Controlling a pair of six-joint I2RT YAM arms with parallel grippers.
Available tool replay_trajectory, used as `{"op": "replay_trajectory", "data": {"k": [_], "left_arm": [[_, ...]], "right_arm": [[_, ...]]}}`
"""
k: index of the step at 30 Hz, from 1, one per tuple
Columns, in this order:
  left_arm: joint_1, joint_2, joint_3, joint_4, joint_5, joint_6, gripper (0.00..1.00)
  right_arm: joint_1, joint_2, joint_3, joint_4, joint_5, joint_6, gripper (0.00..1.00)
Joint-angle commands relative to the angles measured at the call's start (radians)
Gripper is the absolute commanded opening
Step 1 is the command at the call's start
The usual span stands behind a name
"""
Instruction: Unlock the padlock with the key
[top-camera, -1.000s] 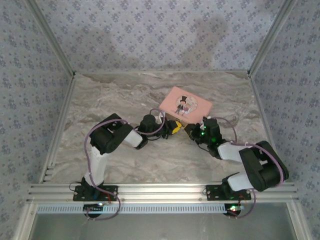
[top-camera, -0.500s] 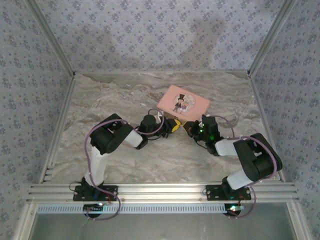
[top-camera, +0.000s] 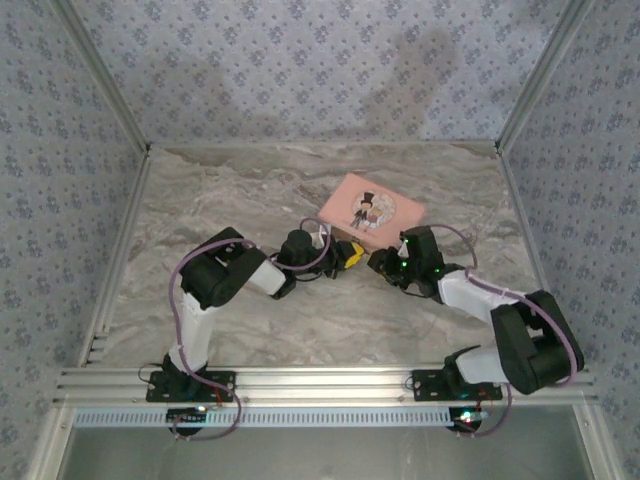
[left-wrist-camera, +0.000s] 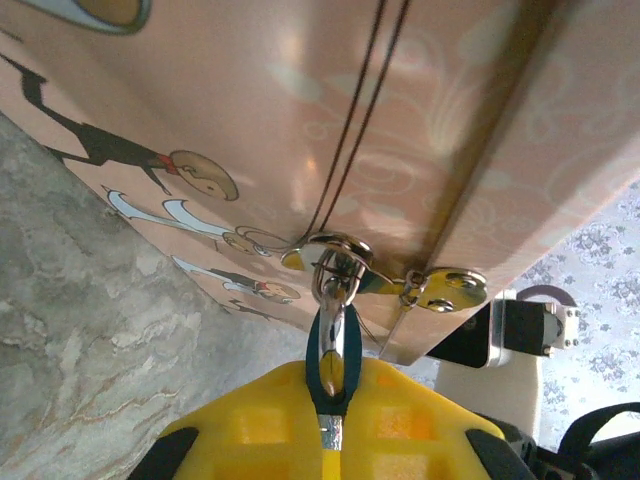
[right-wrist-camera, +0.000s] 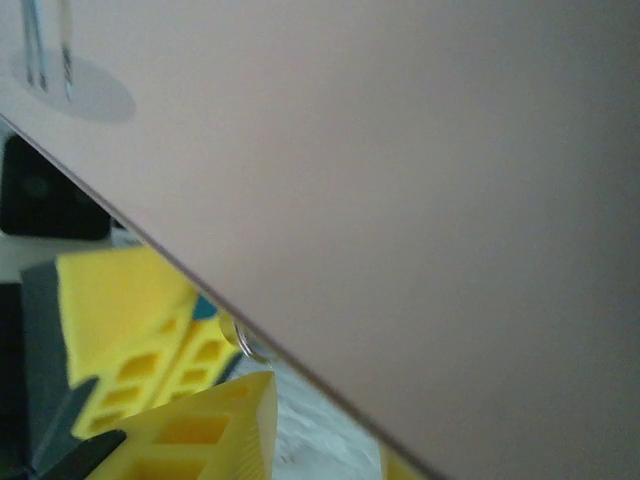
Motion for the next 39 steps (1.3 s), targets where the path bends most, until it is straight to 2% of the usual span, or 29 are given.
{"op": "replay_trajectory", "data": {"k": [1, 7, 11, 21, 27, 39], "left_arm": [[0.006, -0.030, 0.039, 0.047, 0.052, 0.028, 0.00], [0.009, -0.038, 0.045, 0.037, 0.056, 0.021, 0.00], [0.009, -0.045, 0.050, 0.033, 0.060, 0.011, 0.00], [0.011, -0.086, 0.076, -0.005, 0.081, 0.010, 0.01], [0.014, -0.089, 0.079, -0.004, 0.088, -0.002, 0.01], [0.020, -0.102, 0.085, -0.003, 0.104, -0.012, 0.01]], "right_arm": [[0.019, -0.053, 0.074, -0.272, 0.031, -0.171, 0.33], [0.073, -0.102, 0.197, -0.467, 0.146, -0.335, 0.33], [0.111, -0.072, 0.277, -0.538, 0.193, -0.433, 0.33], [0.178, 0.060, 0.411, -0.580, 0.309, -0.560, 0.37], [0.209, 0.075, 0.435, -0.576, 0.414, -0.620, 0.42], [0.221, 0.131, 0.502, -0.616, 0.420, -0.714, 0.41]]}}
